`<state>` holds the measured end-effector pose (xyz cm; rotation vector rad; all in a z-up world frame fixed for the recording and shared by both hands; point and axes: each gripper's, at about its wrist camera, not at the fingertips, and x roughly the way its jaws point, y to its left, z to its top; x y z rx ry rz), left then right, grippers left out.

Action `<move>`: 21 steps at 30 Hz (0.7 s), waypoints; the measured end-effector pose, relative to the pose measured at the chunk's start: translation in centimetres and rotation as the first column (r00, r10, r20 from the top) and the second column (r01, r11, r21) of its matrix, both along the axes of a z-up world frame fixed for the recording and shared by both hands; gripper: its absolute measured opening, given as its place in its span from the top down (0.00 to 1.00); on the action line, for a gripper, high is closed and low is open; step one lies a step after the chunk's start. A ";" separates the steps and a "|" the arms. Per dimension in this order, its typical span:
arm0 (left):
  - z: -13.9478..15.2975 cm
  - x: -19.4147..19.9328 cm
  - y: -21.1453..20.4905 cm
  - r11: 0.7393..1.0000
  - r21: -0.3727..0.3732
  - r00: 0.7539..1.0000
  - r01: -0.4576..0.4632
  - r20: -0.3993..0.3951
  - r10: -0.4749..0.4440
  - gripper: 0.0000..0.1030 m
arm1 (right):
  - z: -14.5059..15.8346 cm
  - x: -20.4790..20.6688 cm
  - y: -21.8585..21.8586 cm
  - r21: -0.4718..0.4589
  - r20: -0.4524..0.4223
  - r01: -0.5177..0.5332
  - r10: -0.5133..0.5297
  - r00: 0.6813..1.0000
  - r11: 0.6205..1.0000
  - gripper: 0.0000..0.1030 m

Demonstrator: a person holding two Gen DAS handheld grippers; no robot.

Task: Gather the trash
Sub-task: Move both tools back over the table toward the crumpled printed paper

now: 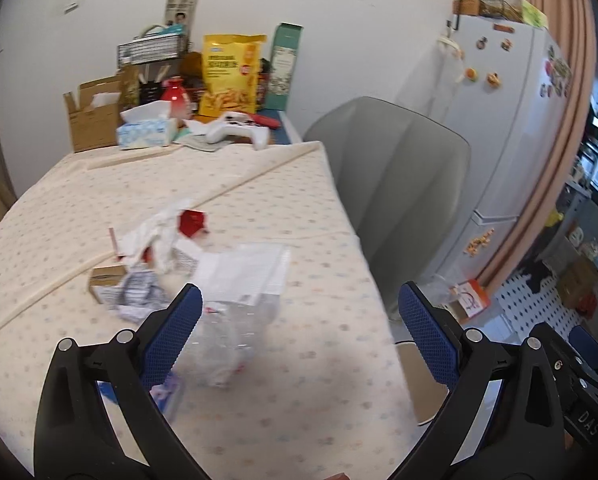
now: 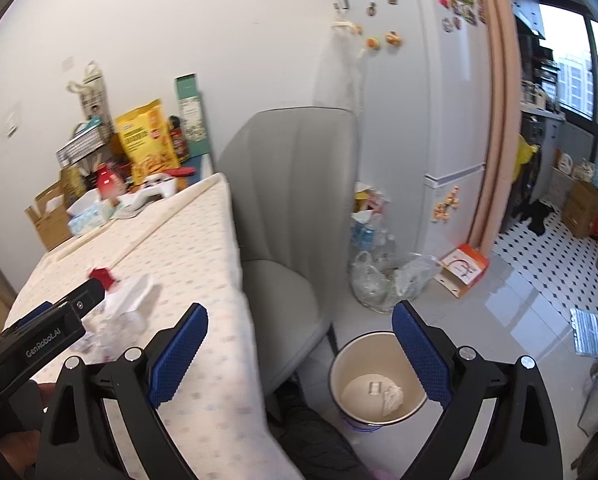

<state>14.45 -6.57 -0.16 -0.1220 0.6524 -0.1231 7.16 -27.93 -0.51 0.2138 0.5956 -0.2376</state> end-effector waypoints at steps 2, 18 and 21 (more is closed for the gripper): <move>0.2 -0.2 1.7 1.000 -0.002 1.000 -0.029 0.004 0.029 0.05 | 0.2 0.3 1.5 -0.002 0.000 -0.029 0.029 1.000 1.000 0.11; -0.9 -0.3 11.8 0.978 -0.041 0.979 -0.204 -0.006 0.204 0.05 | 0.5 3.3 9.8 -0.026 -0.019 -0.196 0.195 0.981 0.980 0.20; -1.4 0.0 12.5 0.976 -0.043 0.977 -0.212 -0.015 0.212 0.05 | 0.3 3.8 10.7 -0.026 -0.028 -0.215 0.214 0.976 0.976 0.24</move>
